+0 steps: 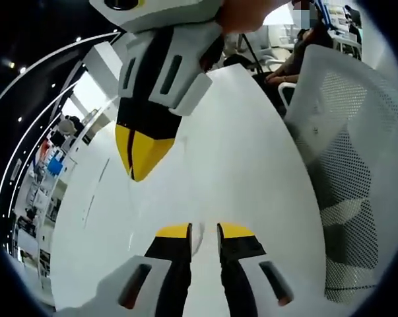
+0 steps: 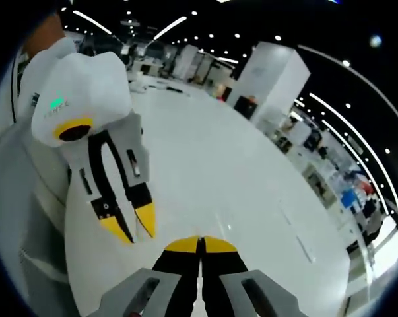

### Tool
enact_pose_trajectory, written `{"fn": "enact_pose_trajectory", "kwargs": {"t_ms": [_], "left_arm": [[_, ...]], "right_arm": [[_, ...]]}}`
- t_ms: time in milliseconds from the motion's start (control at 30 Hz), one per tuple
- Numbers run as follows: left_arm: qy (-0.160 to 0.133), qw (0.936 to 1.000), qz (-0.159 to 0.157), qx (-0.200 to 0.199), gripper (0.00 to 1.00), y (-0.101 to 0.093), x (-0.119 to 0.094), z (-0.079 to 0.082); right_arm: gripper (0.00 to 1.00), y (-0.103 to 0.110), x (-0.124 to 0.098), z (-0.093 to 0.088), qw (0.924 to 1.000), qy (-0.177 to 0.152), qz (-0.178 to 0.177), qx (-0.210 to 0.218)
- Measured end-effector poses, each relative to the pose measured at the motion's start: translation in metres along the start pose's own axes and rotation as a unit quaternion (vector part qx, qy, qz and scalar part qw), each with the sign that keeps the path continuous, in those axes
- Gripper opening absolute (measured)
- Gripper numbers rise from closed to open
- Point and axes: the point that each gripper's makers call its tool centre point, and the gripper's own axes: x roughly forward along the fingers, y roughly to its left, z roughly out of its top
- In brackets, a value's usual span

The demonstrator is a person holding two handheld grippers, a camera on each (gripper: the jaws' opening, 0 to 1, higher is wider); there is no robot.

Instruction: Open the resealable bag by pulling the two sides of the seal apart until the entire bag opening is separated and visibly accessible.

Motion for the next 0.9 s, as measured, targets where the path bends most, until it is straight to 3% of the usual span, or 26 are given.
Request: {"fn": "enact_pose_trajectory", "kwargs": {"t_ms": [133,400,600,900], "left_arm": [[-0.009,0.9999,0.003,-0.014,0.13,0.000,-0.006,0.000],[-0.009,0.9991,0.013,-0.040,0.13,0.000,-0.022,-0.017],[-0.008,0.9969,0.030,-0.073,0.13,-0.001,-0.037,-0.035],[-0.018,0.9917,0.053,-0.116,0.15,0.001,-0.053,-0.043]], "right_arm": [[0.00,-0.003,0.005,-0.007,0.9999,0.008,-0.002,-0.011],[0.00,-0.006,0.015,-0.017,0.9996,0.021,0.007,-0.019],[0.00,-0.010,0.023,-0.021,0.9992,0.028,0.009,-0.027],[0.00,-0.016,0.036,-0.031,0.9981,0.044,0.015,-0.042]]}}
